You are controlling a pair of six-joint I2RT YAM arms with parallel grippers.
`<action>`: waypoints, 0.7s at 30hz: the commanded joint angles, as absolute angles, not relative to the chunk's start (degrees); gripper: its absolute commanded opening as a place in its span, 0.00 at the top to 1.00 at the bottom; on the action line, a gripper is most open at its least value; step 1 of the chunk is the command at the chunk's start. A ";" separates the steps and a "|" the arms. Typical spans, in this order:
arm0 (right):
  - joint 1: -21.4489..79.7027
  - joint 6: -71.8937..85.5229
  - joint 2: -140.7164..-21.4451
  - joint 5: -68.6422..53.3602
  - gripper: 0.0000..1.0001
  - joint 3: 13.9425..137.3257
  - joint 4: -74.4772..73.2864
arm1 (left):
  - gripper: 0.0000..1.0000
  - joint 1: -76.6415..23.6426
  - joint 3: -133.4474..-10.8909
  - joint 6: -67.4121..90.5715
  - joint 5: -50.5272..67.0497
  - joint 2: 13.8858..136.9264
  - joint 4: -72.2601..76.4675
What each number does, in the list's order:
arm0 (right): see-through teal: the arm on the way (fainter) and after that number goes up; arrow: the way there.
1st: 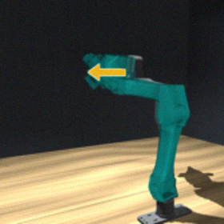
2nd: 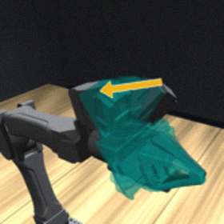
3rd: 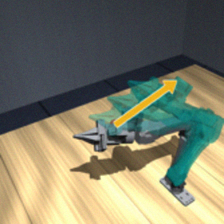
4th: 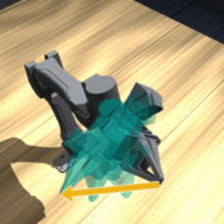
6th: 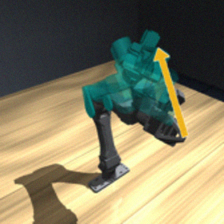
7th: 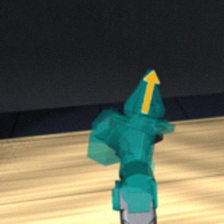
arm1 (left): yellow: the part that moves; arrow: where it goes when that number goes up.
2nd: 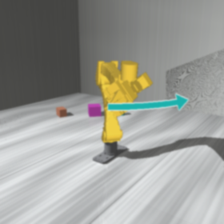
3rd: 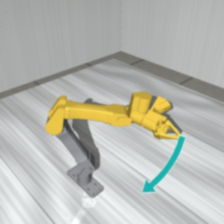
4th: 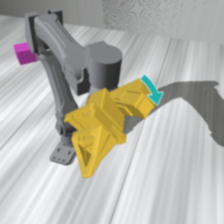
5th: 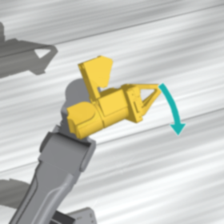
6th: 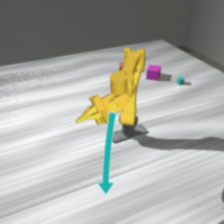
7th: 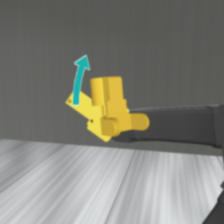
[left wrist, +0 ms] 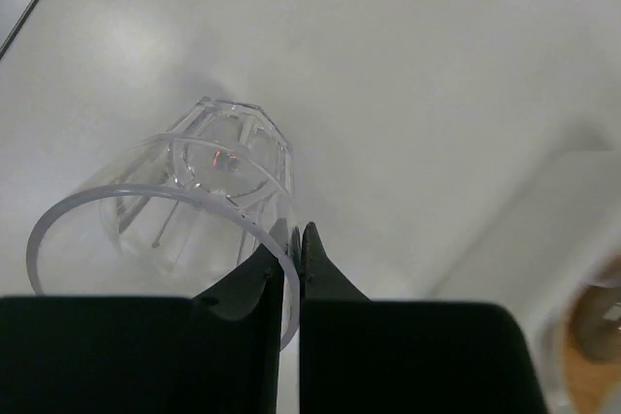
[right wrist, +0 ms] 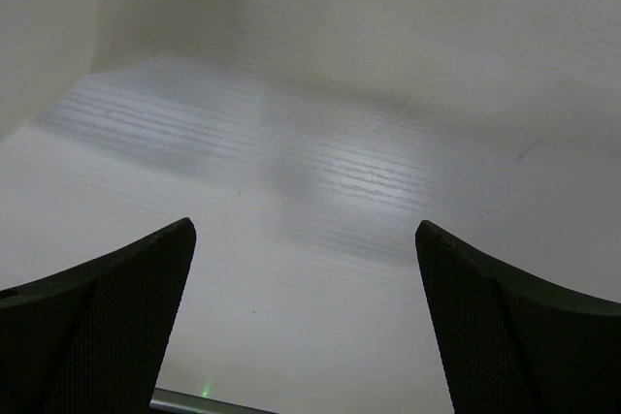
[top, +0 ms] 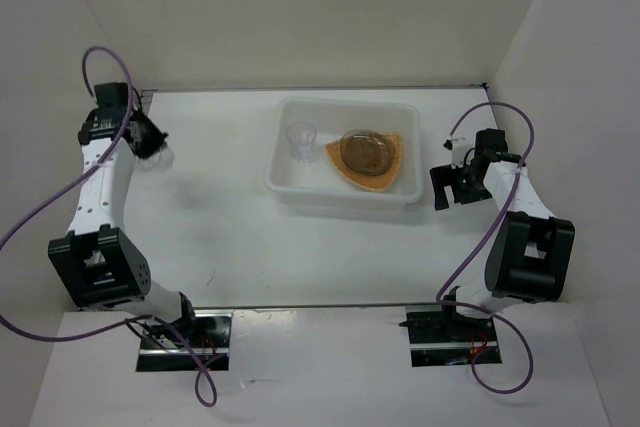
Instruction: Place the mixed dishes into the plastic bin
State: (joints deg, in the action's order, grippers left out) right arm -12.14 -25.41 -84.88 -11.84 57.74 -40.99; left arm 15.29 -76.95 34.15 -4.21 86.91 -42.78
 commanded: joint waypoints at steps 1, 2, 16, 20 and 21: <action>-11.78 -25.66 -83.76 -12.48 0.01 57.92 -38.77 | 1.00 11.88 -87.79 36.91 9.29 81.65 -30.82; -11.78 -25.66 -83.76 -12.48 0.01 57.92 -38.76 | 1.00 10.91 -88.59 36.91 17.93 81.65 -26.67; -11.78 -25.66 -83.76 -12.48 0.01 57.92 -38.76 | 1.00 -23.72 -124.28 13.54 4.07 113.72 -54.92; -11.78 -25.66 -83.76 -13.01 0.01 57.92 -38.76 | 1.00 -28.99 -123.14 13.01 -1.40 116.89 -56.07; -11.78 -26.19 -83.76 -13.01 0.01 57.92 -38.76 | 1.00 -29.00 -122.35 13.01 -2.10 117.42 -56.07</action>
State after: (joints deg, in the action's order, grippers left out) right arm -12.14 -25.43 -84.88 -12.12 57.74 -40.36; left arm -28.84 -121.78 16.21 4.73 118.98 -53.36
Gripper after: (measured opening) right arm 0.985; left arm 0.052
